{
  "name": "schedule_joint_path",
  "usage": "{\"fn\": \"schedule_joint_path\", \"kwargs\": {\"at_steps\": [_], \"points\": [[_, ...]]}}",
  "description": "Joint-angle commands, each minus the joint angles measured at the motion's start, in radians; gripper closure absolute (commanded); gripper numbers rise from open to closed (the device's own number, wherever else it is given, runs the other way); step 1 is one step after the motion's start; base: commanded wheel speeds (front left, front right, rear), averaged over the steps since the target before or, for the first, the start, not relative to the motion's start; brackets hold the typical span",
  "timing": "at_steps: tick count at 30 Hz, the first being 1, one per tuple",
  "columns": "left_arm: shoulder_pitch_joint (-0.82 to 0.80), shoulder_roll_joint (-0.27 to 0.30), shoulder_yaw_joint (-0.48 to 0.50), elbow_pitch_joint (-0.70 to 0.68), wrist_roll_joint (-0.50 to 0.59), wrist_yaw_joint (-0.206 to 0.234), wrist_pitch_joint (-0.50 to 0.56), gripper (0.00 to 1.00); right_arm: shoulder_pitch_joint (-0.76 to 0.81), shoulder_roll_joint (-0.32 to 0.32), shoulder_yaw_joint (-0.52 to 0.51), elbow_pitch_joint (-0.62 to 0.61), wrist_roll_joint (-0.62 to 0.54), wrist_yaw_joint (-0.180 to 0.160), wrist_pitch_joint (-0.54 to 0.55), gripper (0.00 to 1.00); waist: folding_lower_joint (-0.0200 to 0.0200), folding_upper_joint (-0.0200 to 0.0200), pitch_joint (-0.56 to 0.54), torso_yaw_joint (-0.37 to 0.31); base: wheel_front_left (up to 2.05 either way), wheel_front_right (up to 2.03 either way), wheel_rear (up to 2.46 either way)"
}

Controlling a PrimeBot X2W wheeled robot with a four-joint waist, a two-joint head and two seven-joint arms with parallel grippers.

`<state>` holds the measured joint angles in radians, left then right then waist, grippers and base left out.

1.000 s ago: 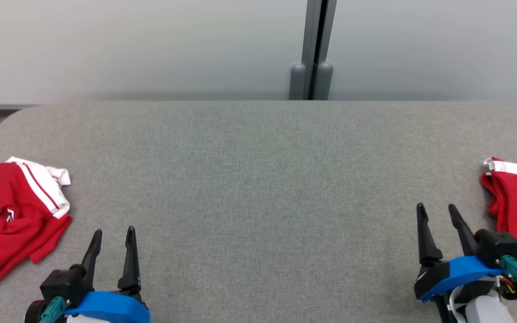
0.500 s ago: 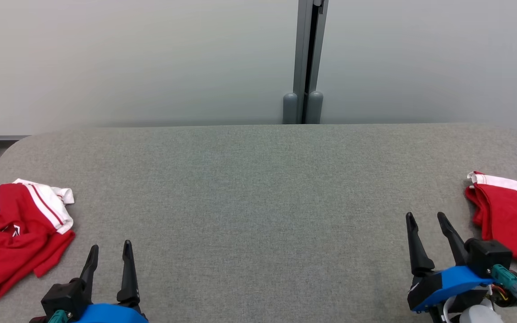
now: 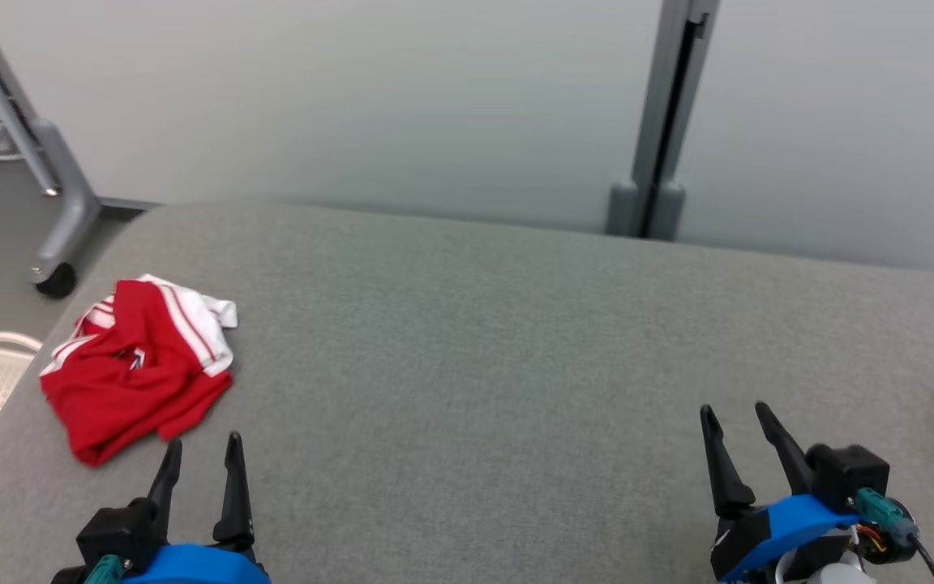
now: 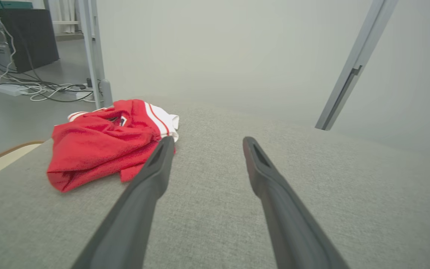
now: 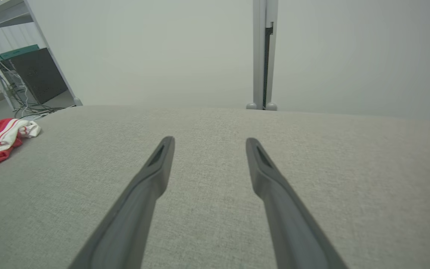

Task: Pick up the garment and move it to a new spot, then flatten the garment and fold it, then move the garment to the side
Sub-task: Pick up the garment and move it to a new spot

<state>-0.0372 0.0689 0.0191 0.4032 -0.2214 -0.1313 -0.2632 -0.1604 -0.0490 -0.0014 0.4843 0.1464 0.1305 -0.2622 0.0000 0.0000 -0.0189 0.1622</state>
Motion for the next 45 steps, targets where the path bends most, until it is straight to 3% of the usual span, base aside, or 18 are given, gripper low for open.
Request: {"fn": "schedule_joint_path", "kwargs": {"at_steps": [1,13,17,28,33,45], "points": [[-0.006,0.011,0.002,0.004,-0.003,0.001,-0.002,0.00,-0.001,-0.004,0.014,0.003,0.015,0.000,-0.004,0.00,0.0000,0.0000,0.025,0.060,0.00,0.00,0.00],[-0.025,0.036,0.030,0.030,-0.017,0.001,-0.002,0.00,-0.048,-0.004,0.059,0.030,0.048,0.000,-0.004,0.00,0.0000,0.0000,0.054,0.331,0.00,0.00,0.00],[-0.026,0.036,0.066,0.028,-0.029,0.001,-0.002,0.00,-0.074,-0.004,0.083,0.049,0.040,0.000,-0.004,0.00,0.0000,0.0000,0.076,0.372,0.00,0.00,0.00],[-0.052,0.045,0.088,0.051,-0.054,0.001,-0.002,0.00,-0.122,-0.004,0.106,0.077,0.032,0.000,-0.004,0.00,0.0000,0.0000,0.111,0.376,0.00,0.00,0.00],[-0.121,0.073,0.073,0.108,-0.139,0.001,-0.002,0.00,-0.129,-0.005,0.097,0.065,0.007,0.000,-0.004,0.00,0.0000,0.0000,0.154,0.342,0.00,0.00,0.00],[-0.366,0.235,-0.040,0.247,-0.345,0.001,-0.002,0.00,-0.230,-0.004,0.110,0.003,-0.079,0.000,-0.004,0.00,0.0000,0.0000,0.357,0.210,0.00,0.00,0.00]]}}
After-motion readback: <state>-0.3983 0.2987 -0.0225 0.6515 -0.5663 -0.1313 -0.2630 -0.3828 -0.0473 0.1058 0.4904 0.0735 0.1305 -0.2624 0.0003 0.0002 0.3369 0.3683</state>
